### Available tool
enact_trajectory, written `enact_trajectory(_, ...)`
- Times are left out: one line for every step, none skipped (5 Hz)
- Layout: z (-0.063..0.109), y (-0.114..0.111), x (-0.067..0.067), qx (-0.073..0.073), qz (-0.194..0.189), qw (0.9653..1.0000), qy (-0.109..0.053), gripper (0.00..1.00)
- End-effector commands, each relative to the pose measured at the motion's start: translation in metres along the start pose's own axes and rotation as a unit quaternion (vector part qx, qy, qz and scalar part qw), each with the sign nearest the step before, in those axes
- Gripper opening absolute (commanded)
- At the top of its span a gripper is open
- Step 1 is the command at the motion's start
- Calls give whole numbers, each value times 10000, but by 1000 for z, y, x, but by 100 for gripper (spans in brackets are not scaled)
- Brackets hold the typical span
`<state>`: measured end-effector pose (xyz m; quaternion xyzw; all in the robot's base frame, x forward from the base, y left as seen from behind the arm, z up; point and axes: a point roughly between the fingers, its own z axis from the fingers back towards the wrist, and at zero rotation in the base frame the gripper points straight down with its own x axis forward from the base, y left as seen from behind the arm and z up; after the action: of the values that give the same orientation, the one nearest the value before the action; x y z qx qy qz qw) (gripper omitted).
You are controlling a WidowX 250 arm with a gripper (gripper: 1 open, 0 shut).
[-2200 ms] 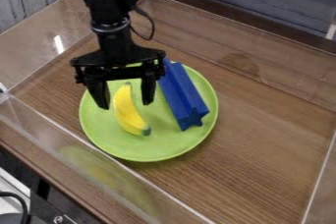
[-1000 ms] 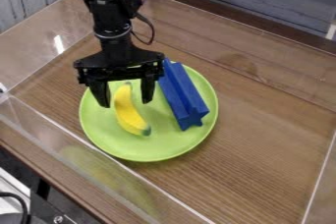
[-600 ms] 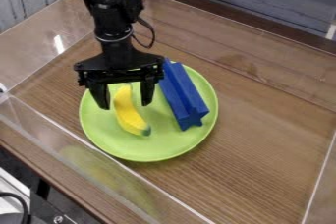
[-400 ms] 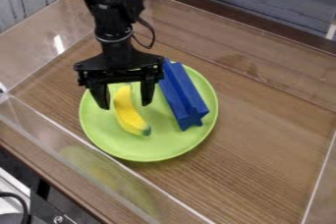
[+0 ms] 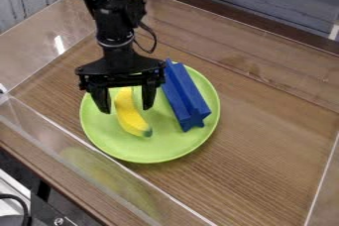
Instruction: Remove the banana from inside the green plate and put it on the table
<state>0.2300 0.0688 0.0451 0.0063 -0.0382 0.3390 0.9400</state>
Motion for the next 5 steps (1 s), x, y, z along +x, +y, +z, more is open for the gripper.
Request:
enact_trajectory(-1, -3, 2, -25, -37, 9999, -99, 100)
enact_trajectory(-6, -3, 1, -17, -18, 10000, -91, 0)
enact_trajectory(-2, -2, 2, 15, -62, 9999, -77, 0)
enact_trajectory(4, 0, 3, 43, -103, 9999, -66, 0)
enact_trajectory(9, 1, 4, 71, -143, 9999, -52, 0)
